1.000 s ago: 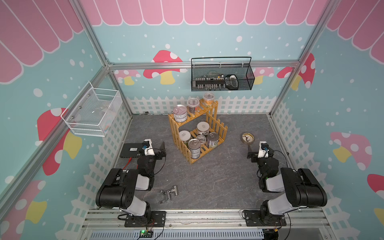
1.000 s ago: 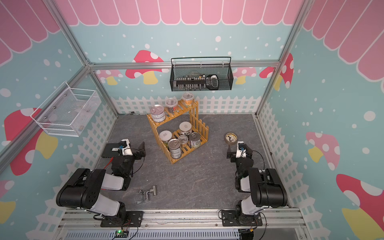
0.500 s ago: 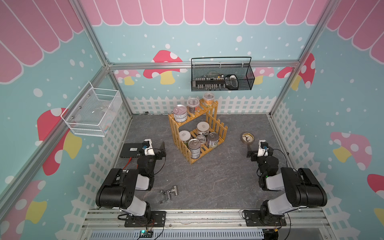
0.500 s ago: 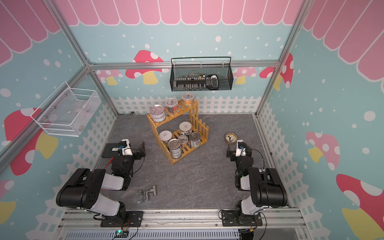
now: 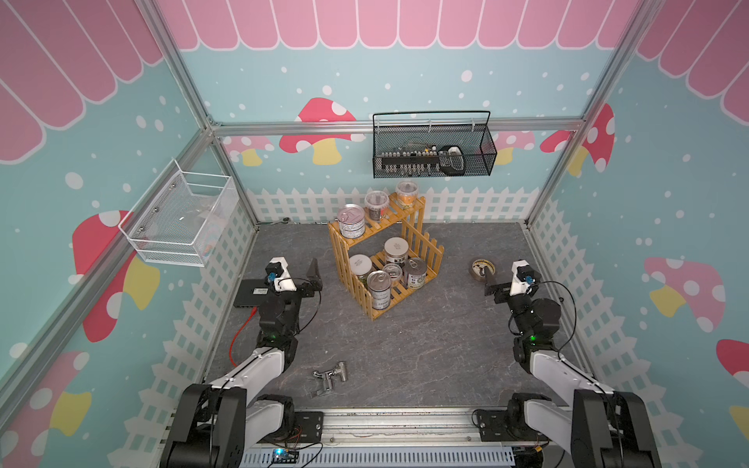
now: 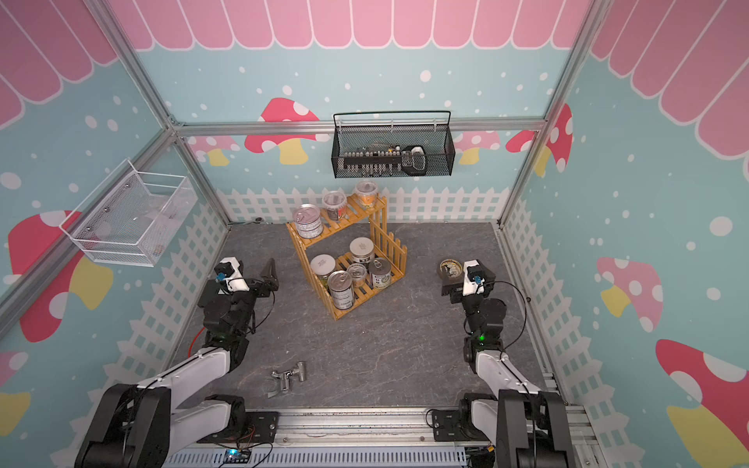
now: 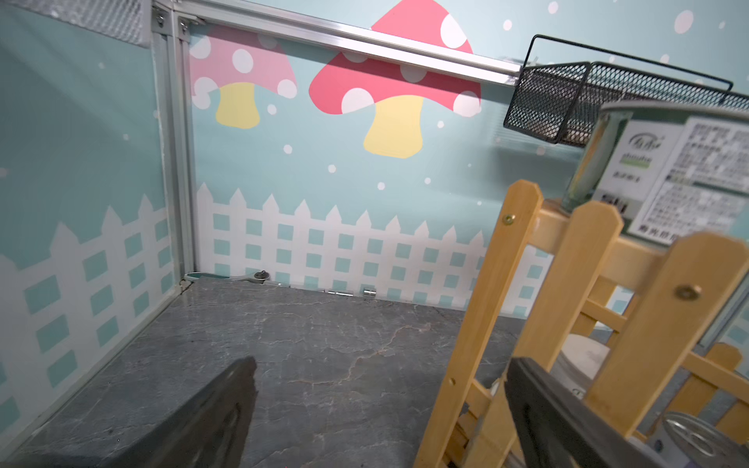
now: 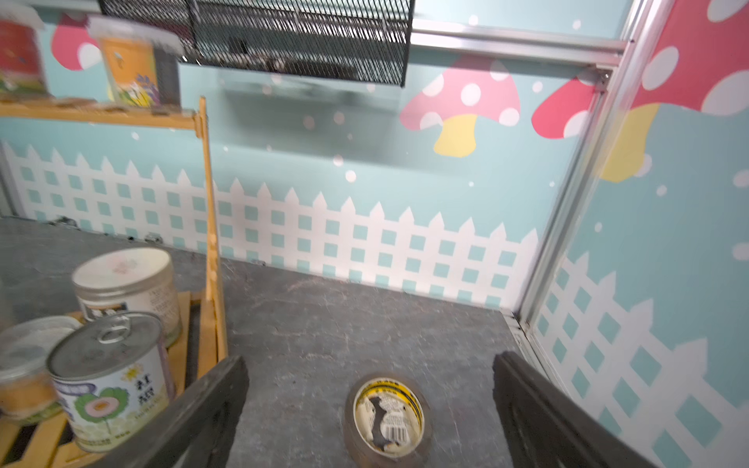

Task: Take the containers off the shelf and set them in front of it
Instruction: Adjust the shelf at the center of the board.

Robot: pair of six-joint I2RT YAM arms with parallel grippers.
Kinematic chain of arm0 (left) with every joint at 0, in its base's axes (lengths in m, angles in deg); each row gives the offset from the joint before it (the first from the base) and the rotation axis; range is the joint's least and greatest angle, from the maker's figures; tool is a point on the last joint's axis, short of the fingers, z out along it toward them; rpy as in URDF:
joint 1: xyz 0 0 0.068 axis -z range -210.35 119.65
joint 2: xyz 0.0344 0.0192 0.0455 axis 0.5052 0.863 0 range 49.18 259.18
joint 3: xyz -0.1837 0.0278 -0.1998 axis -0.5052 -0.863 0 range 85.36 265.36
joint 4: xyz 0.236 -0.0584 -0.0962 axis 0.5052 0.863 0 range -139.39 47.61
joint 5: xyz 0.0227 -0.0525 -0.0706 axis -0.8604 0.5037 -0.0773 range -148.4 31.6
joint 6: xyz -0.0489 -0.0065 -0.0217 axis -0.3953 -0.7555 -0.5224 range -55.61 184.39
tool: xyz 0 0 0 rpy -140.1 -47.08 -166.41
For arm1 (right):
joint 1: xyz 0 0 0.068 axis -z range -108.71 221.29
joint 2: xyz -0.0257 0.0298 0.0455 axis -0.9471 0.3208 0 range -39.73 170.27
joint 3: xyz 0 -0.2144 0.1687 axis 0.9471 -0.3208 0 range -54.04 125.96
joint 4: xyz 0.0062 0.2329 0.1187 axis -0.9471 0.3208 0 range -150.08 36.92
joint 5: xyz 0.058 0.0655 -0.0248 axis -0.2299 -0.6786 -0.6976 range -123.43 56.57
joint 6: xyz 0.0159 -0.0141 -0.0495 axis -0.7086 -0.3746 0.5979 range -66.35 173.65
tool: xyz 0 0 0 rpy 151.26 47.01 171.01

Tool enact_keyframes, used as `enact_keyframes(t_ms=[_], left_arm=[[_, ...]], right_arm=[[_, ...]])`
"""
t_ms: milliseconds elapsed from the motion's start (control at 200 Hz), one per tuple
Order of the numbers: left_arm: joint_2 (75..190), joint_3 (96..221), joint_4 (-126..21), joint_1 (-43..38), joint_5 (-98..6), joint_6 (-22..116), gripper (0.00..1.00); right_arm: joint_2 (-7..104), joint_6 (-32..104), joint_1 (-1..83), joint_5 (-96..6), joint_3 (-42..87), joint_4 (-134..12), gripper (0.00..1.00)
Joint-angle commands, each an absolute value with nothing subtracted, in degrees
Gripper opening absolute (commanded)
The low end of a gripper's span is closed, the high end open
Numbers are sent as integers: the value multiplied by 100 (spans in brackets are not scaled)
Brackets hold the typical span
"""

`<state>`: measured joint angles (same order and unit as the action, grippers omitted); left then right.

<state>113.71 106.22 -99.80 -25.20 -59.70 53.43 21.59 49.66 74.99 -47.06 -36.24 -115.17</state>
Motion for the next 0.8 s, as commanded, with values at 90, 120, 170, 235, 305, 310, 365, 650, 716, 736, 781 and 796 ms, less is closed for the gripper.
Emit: enact_keyframes(t_ms=[90,120,170,235,305,310,365,650,716,736,781,796], left_arm=[[10781,11567,-7381,-1944,-5381,4361,99],[10697,11620,-7187,-1852,-5304,4280,99],[10593,11691,-6897,-1681,-5180,4151,99],[10489,11814,-6499,-1462,-5168,4015,99],[10409,11908,-6153,-1240,-5232,3913,99],[10401,11914,-6135,-1223,-5237,3906,99],[10356,11984,-5871,-1031,-5298,3814,99],[10221,11904,-5216,372,-6502,2947,97],[10305,11885,-5201,621,-6613,2818,97],[10334,11877,-5199,696,-6775,2785,97],[10422,11871,-5198,825,-6864,2701,97],[10458,11882,-5202,867,-6879,2688,96]], right_arm=[[1801,4670,7485,-6373,-2717,-9621,99],[1819,4680,7489,-6521,-2572,-9410,99],[1897,4786,7489,-6725,-2336,-9027,98],[2038,4879,7487,-6841,-2082,-8694,98],[2242,4934,7487,-6963,-1892,-8588,96],[2268,4939,7488,-6972,-1882,-8590,96],[2510,4955,7472,-7090,-1730,-8567,96],[3928,5465,7023,-7015,-670,-8210,92],[4256,5607,6842,-6952,-422,-8153,92],[4350,5634,6797,-6943,-337,-8133,92],[4583,5711,6701,-6923,-186,-8108,91],[4657,5734,6677,-6910,-148,-8101,90]])
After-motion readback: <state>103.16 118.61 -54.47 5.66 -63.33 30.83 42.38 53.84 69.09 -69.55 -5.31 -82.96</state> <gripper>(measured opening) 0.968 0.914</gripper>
